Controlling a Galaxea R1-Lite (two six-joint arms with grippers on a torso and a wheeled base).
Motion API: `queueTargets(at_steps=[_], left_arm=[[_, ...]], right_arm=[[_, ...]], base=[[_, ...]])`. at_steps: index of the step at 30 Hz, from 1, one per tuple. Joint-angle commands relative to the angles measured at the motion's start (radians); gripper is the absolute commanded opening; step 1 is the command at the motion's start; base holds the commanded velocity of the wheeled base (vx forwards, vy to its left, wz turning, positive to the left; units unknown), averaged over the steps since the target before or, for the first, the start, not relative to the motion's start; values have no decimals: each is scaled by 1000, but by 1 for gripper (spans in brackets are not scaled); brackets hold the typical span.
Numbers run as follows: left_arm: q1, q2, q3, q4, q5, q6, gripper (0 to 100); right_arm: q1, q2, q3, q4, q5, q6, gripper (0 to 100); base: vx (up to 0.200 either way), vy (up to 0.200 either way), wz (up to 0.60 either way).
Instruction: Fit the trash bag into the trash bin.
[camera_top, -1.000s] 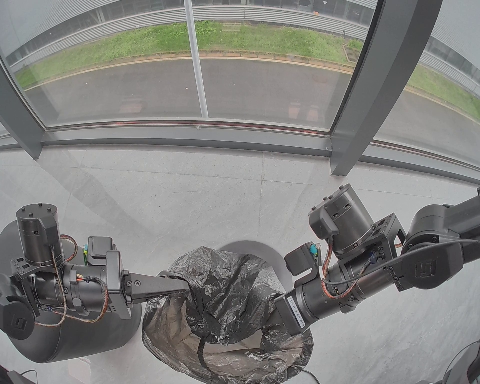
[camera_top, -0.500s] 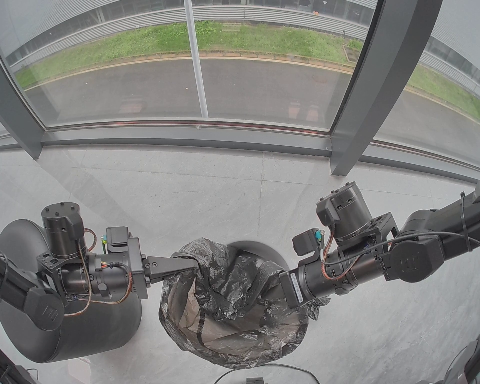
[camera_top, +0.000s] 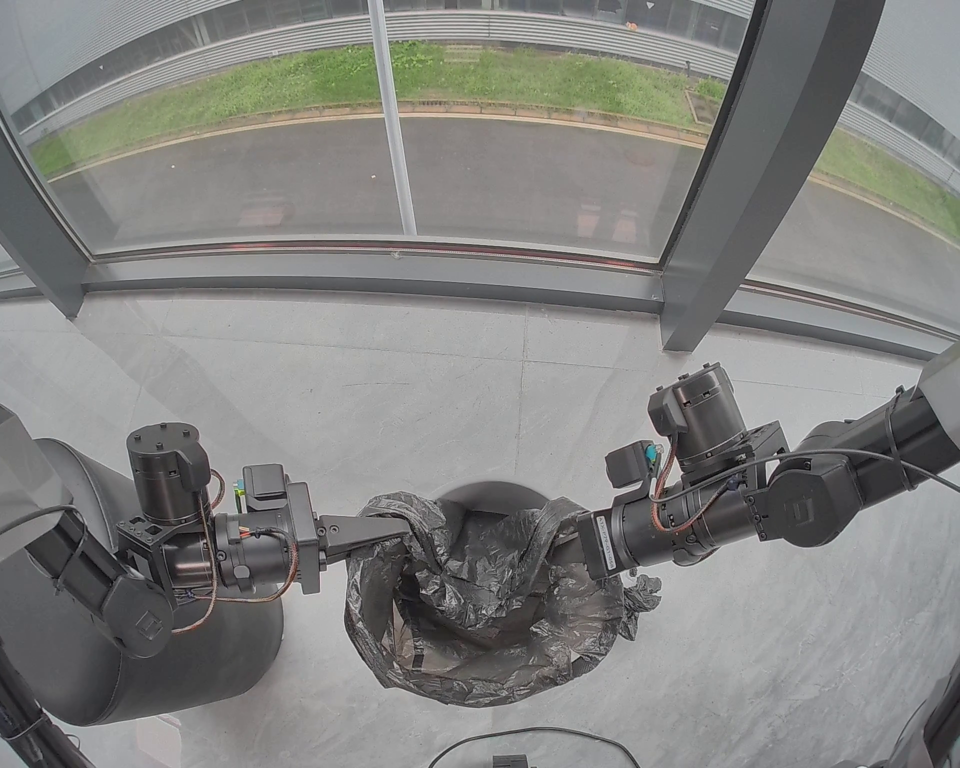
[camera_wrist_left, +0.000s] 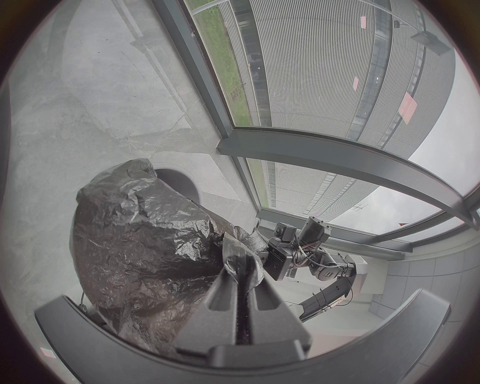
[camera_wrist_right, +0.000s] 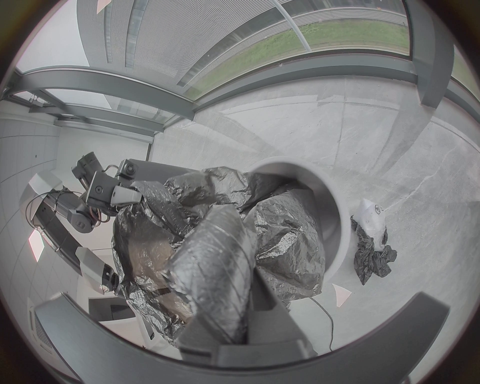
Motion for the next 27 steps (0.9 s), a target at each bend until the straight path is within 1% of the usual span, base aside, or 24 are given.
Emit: queueTargets(at_steps=[1, 3, 5, 9, 11, 17, 23, 27], left_arm=[[4, 96, -1, -52, 0, -13, 0], [4, 112, -1, -69, 0, -16, 0], [11, 168, 1, -137, -2, -19, 0], [13, 213, 7, -199, -2, -20, 0], [17, 247, 5, -245, -2, -31, 0], [19, 287, -10, -316, -2, -49, 0], [14, 300, 38, -341, -2, -49, 0], [4, 302, 76, -342, 0, -40, 0]], right_arm=[[-39, 32, 3, -25, 2, 0, 0], [-45, 37, 3, -29, 2, -3, 0], [-62, 57, 3, -42, 5, -5, 0], [-67, 83, 3, -66, 0, -6, 0], [-68, 107, 4, -112, 0, -5, 0], [-67, 132, 4, -183, 0, -3, 0], [-56, 129, 64, -198, -3, -5, 0], [-55, 133, 130, -264, -3, -5, 0]], base=[[0, 0, 0], [0, 0, 0], [0, 0, 0], [0, 0, 0], [0, 0, 0], [0, 0, 0], [0, 0, 0], [0, 0, 0]])
